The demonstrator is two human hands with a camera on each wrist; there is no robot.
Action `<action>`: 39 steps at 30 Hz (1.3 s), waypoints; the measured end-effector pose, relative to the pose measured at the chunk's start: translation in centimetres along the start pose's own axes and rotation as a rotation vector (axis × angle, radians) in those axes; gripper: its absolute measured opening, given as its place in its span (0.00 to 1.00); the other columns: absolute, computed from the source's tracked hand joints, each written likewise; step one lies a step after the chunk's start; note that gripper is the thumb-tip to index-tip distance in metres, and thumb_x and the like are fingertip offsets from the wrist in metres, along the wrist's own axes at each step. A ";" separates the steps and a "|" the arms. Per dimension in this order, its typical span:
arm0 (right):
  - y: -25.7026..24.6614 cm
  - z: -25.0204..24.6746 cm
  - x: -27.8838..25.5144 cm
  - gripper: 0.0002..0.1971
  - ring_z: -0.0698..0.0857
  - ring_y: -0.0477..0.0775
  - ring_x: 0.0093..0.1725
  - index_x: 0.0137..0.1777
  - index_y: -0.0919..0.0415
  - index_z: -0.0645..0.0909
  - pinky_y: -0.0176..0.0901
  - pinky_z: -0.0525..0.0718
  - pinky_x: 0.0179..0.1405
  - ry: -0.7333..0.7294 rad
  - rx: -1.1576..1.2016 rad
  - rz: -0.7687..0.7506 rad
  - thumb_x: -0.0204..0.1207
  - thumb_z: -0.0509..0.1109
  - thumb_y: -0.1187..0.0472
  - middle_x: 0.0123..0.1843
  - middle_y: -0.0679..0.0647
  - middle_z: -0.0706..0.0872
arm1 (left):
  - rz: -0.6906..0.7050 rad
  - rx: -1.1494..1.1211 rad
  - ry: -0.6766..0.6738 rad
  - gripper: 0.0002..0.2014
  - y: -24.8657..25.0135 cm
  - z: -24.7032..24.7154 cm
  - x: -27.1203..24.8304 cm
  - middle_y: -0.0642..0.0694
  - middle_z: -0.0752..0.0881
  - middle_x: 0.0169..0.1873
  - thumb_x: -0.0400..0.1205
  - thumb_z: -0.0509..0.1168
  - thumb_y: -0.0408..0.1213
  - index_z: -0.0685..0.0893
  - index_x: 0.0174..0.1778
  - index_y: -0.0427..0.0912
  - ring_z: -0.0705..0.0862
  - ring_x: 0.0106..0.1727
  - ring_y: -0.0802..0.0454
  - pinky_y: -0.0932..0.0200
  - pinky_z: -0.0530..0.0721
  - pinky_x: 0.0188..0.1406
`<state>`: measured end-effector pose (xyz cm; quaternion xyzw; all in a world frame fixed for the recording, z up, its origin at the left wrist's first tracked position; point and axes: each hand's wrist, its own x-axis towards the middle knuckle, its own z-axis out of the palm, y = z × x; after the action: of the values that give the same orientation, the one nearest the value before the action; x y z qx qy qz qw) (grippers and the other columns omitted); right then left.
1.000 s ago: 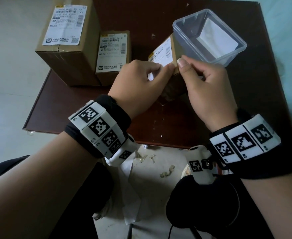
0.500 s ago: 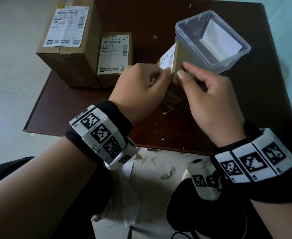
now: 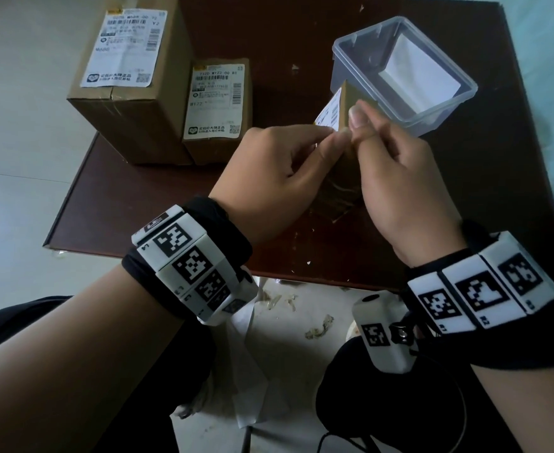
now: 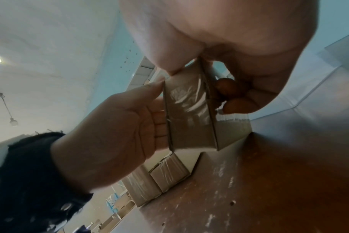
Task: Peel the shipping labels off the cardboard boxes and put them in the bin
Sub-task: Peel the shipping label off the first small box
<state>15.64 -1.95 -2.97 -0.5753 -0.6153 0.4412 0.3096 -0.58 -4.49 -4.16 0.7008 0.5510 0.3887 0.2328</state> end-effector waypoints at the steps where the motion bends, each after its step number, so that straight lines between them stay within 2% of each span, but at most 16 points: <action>1: 0.0 0.0 0.1 0.29 0.73 0.29 0.71 0.90 0.39 0.67 0.21 0.73 0.58 -0.007 0.001 0.000 0.91 0.56 0.35 0.84 0.40 0.78 | 0.010 0.004 0.002 0.17 0.0 0.0 0.0 0.47 0.91 0.35 0.92 0.59 0.49 0.92 0.54 0.45 0.90 0.37 0.51 0.46 0.85 0.35; 4: 0.1 0.0 0.2 0.30 0.77 0.38 0.79 0.91 0.39 0.66 0.42 0.79 0.77 -0.015 -0.003 0.001 0.91 0.56 0.33 0.84 0.42 0.79 | 0.030 -0.003 0.024 0.14 0.0 -0.1 -0.1 0.51 0.91 0.35 0.91 0.62 0.45 0.92 0.56 0.43 0.88 0.36 0.55 0.54 0.83 0.33; 6: 0.1 0.0 0.2 0.31 0.78 0.41 0.81 0.91 0.39 0.65 0.48 0.78 0.81 -0.020 0.013 0.014 0.90 0.56 0.32 0.84 0.42 0.79 | 0.022 -0.032 0.038 0.13 -0.1 -0.1 -0.2 0.50 0.92 0.37 0.91 0.64 0.44 0.92 0.59 0.43 0.89 0.37 0.54 0.53 0.85 0.34; 9: 0.0 0.1 0.3 0.31 0.77 0.40 0.81 0.91 0.40 0.66 0.44 0.77 0.80 -0.021 0.068 0.031 0.90 0.58 0.34 0.84 0.42 0.79 | 0.027 -0.067 0.057 0.13 -0.1 0.0 -0.3 0.47 0.93 0.41 0.91 0.64 0.42 0.91 0.61 0.41 0.92 0.41 0.52 0.45 0.88 0.38; 11: 0.0 0.2 0.5 0.31 0.77 0.40 0.81 0.91 0.41 0.66 0.41 0.77 0.79 -0.018 0.112 0.038 0.90 0.60 0.35 0.84 0.42 0.79 | 0.040 -0.082 0.090 0.12 -0.2 0.1 -0.3 0.47 0.93 0.44 0.90 0.65 0.40 0.91 0.61 0.39 0.92 0.44 0.53 0.45 0.89 0.41; 14: 0.2 0.7 0.8 0.31 0.79 0.39 0.79 0.91 0.42 0.67 0.40 0.80 0.77 -0.011 0.146 0.027 0.90 0.62 0.37 0.85 0.43 0.79 | 0.042 -0.119 0.162 0.10 -0.4 0.0 -0.3 0.48 0.94 0.47 0.88 0.69 0.36 0.92 0.59 0.36 0.92 0.49 0.60 0.54 0.92 0.46; 18: 0.5 1.2 1.1 0.31 0.82 0.39 0.75 0.92 0.42 0.65 0.43 0.85 0.74 -0.036 0.187 0.024 0.91 0.62 0.39 0.84 0.44 0.79 | 0.002 -0.160 0.186 0.08 -0.7 0.0 -0.5 0.48 0.93 0.49 0.86 0.71 0.34 0.91 0.55 0.34 0.91 0.51 0.63 0.64 0.90 0.48; 20: 0.5 1.4 1.0 0.31 0.83 0.33 0.69 0.92 0.42 0.63 0.32 0.85 0.67 -0.043 0.183 0.020 0.92 0.61 0.39 0.84 0.44 0.79 | 0.003 -0.160 0.202 0.06 -0.8 0.1 -0.7 0.47 0.93 0.51 0.85 0.71 0.32 0.90 0.51 0.33 0.91 0.55 0.63 0.64 0.90 0.50; 22: 0.6 1.5 1.0 0.31 0.81 0.25 0.59 0.93 0.42 0.62 0.19 0.83 0.53 -0.045 0.181 0.018 0.92 0.61 0.39 0.84 0.43 0.79 | 0.010 -0.155 0.203 0.06 -0.7 0.1 -0.8 0.46 0.93 0.52 0.85 0.71 0.32 0.89 0.48 0.33 0.91 0.57 0.63 0.61 0.91 0.52; 23: 0.6 1.5 0.9 0.31 0.80 0.24 0.57 0.93 0.41 0.62 0.16 0.82 0.48 -0.043 0.184 0.021 0.92 0.61 0.39 0.84 0.43 0.79 | 0.010 -0.160 0.198 0.06 -0.7 0.1 -0.7 0.46 0.93 0.52 0.86 0.71 0.33 0.88 0.48 0.33 0.91 0.56 0.63 0.59 0.91 0.52; 25: 0.6 1.6 1.0 0.31 0.81 0.24 0.58 0.93 0.42 0.62 0.15 0.81 0.48 -0.041 0.189 0.024 0.92 0.61 0.39 0.84 0.44 0.80 | 0.011 -0.159 0.191 0.06 -0.6 0.0 -0.6 0.47 0.93 0.51 0.86 0.70 0.33 0.88 0.47 0.33 0.91 0.55 0.64 0.59 0.91 0.50; 27: 0.7 1.5 1.0 0.31 0.82 0.30 0.66 0.93 0.42 0.62 0.19 0.83 0.53 -0.044 0.200 0.026 0.92 0.61 0.39 0.84 0.44 0.80 | 0.016 -0.147 0.182 0.07 -0.7 0.0 -0.6 0.46 0.93 0.51 0.86 0.70 0.33 0.87 0.48 0.32 0.91 0.53 0.63 0.60 0.91 0.49; 30: 0.8 1.6 1.1 0.31 0.81 0.40 0.78 0.93 0.42 0.62 0.31 0.84 0.65 -0.051 0.204 0.023 0.92 0.60 0.39 0.85 0.45 0.79 | 0.028 -0.128 0.184 0.07 -0.8 0.2 -0.4 0.45 0.92 0.50 0.86 0.69 0.33 0.87 0.47 0.32 0.91 0.50 0.59 0.62 0.90 0.48; 32: 1.1 1.7 1.4 0.31 0.80 0.41 0.80 0.93 0.43 0.62 0.41 0.83 0.76 -0.047 0.208 0.010 0.92 0.60 0.38 0.85 0.45 0.79 | 0.031 -0.116 0.194 0.07 -0.8 0.2 -0.3 0.44 0.92 0.50 0.86 0.69 0.33 0.87 0.47 0.32 0.90 0.50 0.62 0.67 0.87 0.47; 34: 1.3 1.7 1.6 0.32 0.80 0.41 0.80 0.93 0.44 0.63 0.48 0.81 0.80 -0.037 0.215 0.006 0.92 0.61 0.38 0.85 0.45 0.79 | 0.033 -0.114 0.202 0.07 -0.9 0.3 -0.3 0.44 0.92 0.49 0.86 0.69 0.33 0.87 0.47 0.33 0.89 0.50 0.64 0.70 0.86 0.47; 39: 1.4 1.8 1.5 0.32 0.78 0.42 0.82 0.93 0.45 0.62 0.50 0.79 0.82 -0.046 0.204 -0.002 0.92 0.60 0.38 0.86 0.46 0.77 | 0.039 -0.130 0.220 0.06 -0.9 0.4 -0.4 0.44 0.93 0.49 0.86 0.69 0.31 0.87 0.47 0.32 0.90 0.52 0.64 0.71 0.85 0.48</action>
<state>14.46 -0.85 -5.17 -0.5299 -0.5745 0.5145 0.3526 -0.83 -4.54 -5.14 0.6480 0.5331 0.5027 0.2081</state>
